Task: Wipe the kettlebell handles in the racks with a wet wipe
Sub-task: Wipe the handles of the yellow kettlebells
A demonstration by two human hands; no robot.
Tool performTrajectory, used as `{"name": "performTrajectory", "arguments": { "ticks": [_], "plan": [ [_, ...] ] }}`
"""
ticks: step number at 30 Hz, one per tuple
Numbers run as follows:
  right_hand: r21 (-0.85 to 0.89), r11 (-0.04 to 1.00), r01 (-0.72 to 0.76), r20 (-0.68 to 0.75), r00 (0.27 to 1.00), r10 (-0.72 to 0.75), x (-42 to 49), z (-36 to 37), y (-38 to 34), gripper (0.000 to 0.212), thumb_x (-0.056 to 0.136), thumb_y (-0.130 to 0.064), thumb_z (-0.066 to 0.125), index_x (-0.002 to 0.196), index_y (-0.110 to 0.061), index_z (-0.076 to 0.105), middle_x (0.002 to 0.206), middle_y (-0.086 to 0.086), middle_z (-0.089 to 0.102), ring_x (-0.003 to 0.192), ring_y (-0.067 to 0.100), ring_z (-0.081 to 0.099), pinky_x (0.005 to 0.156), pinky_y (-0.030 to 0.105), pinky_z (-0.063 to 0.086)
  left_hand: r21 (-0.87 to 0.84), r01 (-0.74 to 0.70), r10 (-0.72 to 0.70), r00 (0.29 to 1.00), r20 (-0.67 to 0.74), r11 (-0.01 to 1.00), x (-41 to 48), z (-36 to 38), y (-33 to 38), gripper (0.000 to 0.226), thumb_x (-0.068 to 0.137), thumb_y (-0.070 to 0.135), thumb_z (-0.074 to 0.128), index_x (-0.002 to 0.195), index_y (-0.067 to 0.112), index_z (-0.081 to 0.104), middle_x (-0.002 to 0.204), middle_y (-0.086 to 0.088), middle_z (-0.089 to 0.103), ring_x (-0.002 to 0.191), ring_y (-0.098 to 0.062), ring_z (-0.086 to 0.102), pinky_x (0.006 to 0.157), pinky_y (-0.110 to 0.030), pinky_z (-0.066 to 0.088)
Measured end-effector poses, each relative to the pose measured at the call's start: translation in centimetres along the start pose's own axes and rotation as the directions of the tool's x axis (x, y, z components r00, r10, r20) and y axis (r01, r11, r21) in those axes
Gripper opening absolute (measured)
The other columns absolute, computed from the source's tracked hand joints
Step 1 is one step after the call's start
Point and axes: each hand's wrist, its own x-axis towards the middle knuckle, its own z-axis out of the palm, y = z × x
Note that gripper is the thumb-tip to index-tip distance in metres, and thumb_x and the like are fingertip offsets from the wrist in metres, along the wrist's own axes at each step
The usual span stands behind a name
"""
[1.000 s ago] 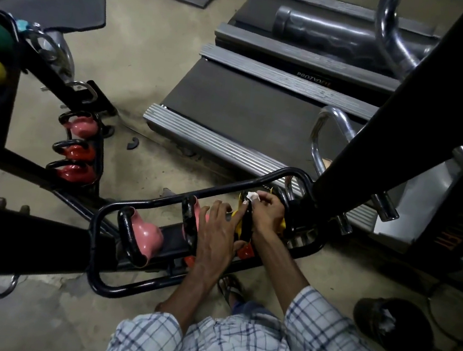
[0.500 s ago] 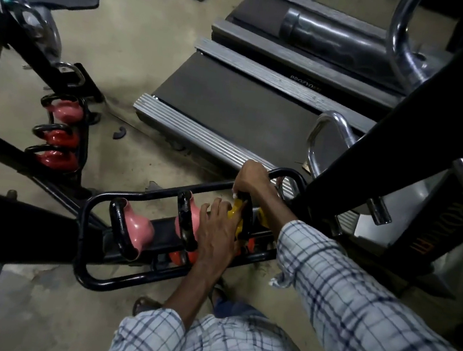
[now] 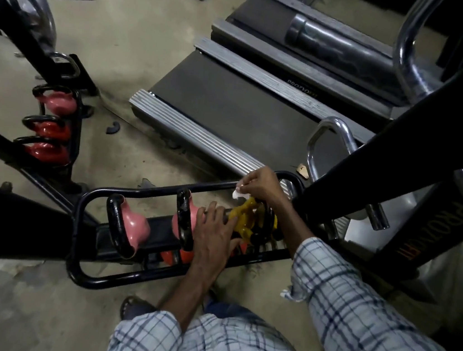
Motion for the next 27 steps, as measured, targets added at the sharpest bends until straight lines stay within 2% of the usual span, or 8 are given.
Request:
{"name": "performTrajectory", "arguments": {
  "ticks": [5,8,12,15,18,23,25,27],
  "plan": [
    [0.289,0.955,0.060,-0.093,0.995,-0.035,-1.9,0.0,2.6,0.009,0.074,-0.009,0.085,0.081,-0.007,0.080,0.078,0.011,0.077,0.074,0.016,0.072,0.070,0.038,0.058,-0.011,-0.091,0.091,0.996,0.021,0.996,1.4,-0.5,2.1,0.052,0.081,0.049,0.072,0.128,0.029,0.059,0.127,-0.009,0.054,0.121,-0.029,0.047,0.101,-0.046,0.037],
    [0.426,0.902,0.062,-0.143,0.990,-0.001,-3.1,-1.4,3.7,0.013,0.080,-0.007,0.082,0.090,-0.001,0.078,0.084,0.018,0.076,0.071,0.017,0.070,0.065,0.032,0.057,-0.104,-0.138,0.138,0.990,-0.004,0.985,1.8,-0.2,4.0,0.032,0.075,0.038,0.077,0.104,0.024,0.072,0.109,-0.006,0.061,0.104,-0.026,0.056,0.088,-0.040,0.043],
    [0.469,0.879,0.086,-0.137,0.990,-0.023,-4.4,-1.9,5.1,0.015,0.082,-0.005,0.080,0.096,0.002,0.078,0.088,0.011,0.075,0.075,0.011,0.068,0.069,0.019,0.056,-0.063,-0.106,0.107,0.994,0.019,0.992,3.4,0.4,5.3,0.012,0.070,0.023,0.083,0.075,0.017,0.073,0.090,-0.006,0.063,0.085,-0.024,0.060,0.072,-0.034,0.047],
    [0.465,0.880,0.098,-0.174,0.985,-0.017,-5.1,-1.8,5.7,0.012,0.083,-0.007,0.080,0.094,-0.002,0.079,0.090,0.010,0.076,0.075,0.008,0.068,0.070,0.019,0.055,-0.101,-0.105,0.112,0.992,0.062,0.989,4.4,0.6,5.9,0.008,0.086,0.015,0.067,0.085,0.010,0.073,0.095,-0.009,0.065,0.096,-0.029,0.058,0.079,-0.037,0.043],
    [0.494,0.858,0.137,-0.241,0.970,-0.016,-5.3,-1.8,6.1,0.007,0.084,-0.008,0.080,0.090,-0.005,0.079,0.085,0.008,0.077,0.074,0.009,0.070,0.072,0.024,0.056,-0.264,-0.007,0.030,0.996,0.083,0.964,4.9,0.5,7.6,0.013,0.072,0.015,0.076,0.083,0.009,0.073,0.088,-0.014,0.070,0.083,-0.035,0.066,0.067,-0.037,0.051],
    [0.545,0.826,0.145,-0.298,0.954,0.029,-5.6,-2.1,6.5,0.004,0.085,-0.003,0.077,0.089,-0.002,0.077,0.073,-0.001,0.073,0.064,-0.002,0.067,0.065,0.016,0.053,-0.479,0.180,-0.139,0.983,0.119,0.859,4.9,0.8,9.6,0.024,0.077,0.026,0.078,0.090,0.008,0.070,0.089,-0.016,0.070,0.082,-0.040,0.067,0.070,-0.042,0.052],
    [0.557,0.818,0.144,-0.315,0.948,0.048,-5.7,-2.0,6.9,0.004,0.085,-0.005,0.078,0.089,-0.007,0.077,0.075,0.001,0.074,0.066,0.000,0.067,0.066,0.018,0.053,-0.522,0.177,-0.187,0.982,0.034,0.835,4.7,1.1,9.8,0.021,0.077,0.021,0.078,0.088,0.005,0.070,0.087,-0.019,0.069,0.079,-0.042,0.067,0.068,-0.044,0.051],
    [0.584,0.797,0.153,-0.311,0.949,0.046,-6.1,-1.7,7.3,0.005,0.085,-0.005,0.078,0.090,-0.008,0.077,0.079,0.004,0.075,0.070,0.004,0.068,0.067,0.018,0.053,-0.572,0.163,-0.238,0.969,-0.059,0.804,4.6,1.4,10.3,0.031,0.085,0.026,0.063,0.108,0.006,0.071,0.104,-0.017,0.071,0.096,-0.039,0.067,0.078,-0.043,0.051]
  ]
}}
